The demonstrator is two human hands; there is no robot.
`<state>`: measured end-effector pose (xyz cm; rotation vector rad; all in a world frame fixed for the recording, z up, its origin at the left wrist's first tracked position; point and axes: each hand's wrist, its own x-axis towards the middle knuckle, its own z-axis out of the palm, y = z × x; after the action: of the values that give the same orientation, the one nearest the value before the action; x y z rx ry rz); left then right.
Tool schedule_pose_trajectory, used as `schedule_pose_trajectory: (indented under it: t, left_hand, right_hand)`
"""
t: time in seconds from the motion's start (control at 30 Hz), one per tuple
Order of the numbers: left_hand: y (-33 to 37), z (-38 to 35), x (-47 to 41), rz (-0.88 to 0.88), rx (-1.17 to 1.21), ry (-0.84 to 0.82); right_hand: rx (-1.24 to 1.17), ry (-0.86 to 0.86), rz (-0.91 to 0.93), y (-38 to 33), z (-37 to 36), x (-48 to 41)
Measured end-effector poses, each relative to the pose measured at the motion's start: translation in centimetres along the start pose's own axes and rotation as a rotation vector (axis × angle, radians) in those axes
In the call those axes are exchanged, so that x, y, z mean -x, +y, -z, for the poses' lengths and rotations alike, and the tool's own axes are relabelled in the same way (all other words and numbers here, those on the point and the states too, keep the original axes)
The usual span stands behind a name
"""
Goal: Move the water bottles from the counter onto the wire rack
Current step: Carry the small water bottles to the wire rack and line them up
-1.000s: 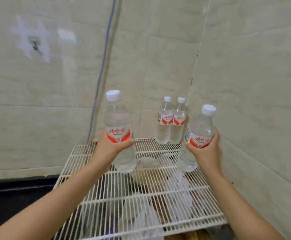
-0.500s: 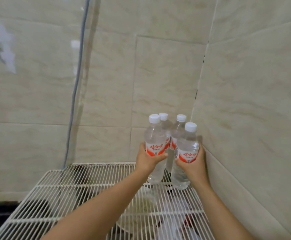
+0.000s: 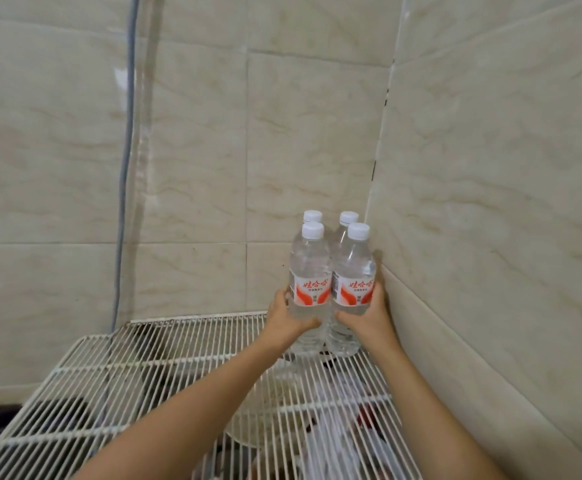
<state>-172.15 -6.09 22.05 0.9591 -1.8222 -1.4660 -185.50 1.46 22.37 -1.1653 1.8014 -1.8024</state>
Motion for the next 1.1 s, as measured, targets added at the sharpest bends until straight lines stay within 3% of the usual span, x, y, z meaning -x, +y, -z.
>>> schedule_pose_trajectory:
  t: [0.43,0.77,0.87,0.97,1.03,1.1]
  left_hand:
    - [-1.6,-1.3,1.6,-0.046,0.07,0.105]
    - [-1.5,0.6,1.7,0.018,-0.092,0.076]
    - [-1.3,2.6,2.8,-0.009,-0.164,0.105]
    - [-1.2,5.7,4.8,-0.019,-0.253,0.182]
    - [-1.5,8.3,6.6,-0.011,-0.333,0.223]
    - [-2.2,11.3,8.7,0.004,-0.437,0.268]
  right_hand:
    - [0.195,0.105,-0.026,0.6,-0.6,2.7]
    - [0.319,0.16,-0.003,-0.7,-0.8,3.9]
    - [0.545,0.283,0.102,-2.3,-1.1,4.2]
    - [0.655,0.333,0.371,-3.6,-2.5,5.1]
    - [0.727,0.254,0.508,-3.9,-4.2,5.8]
    - [0.802,0.026,0.474,-4.7,-6.4,6.5]
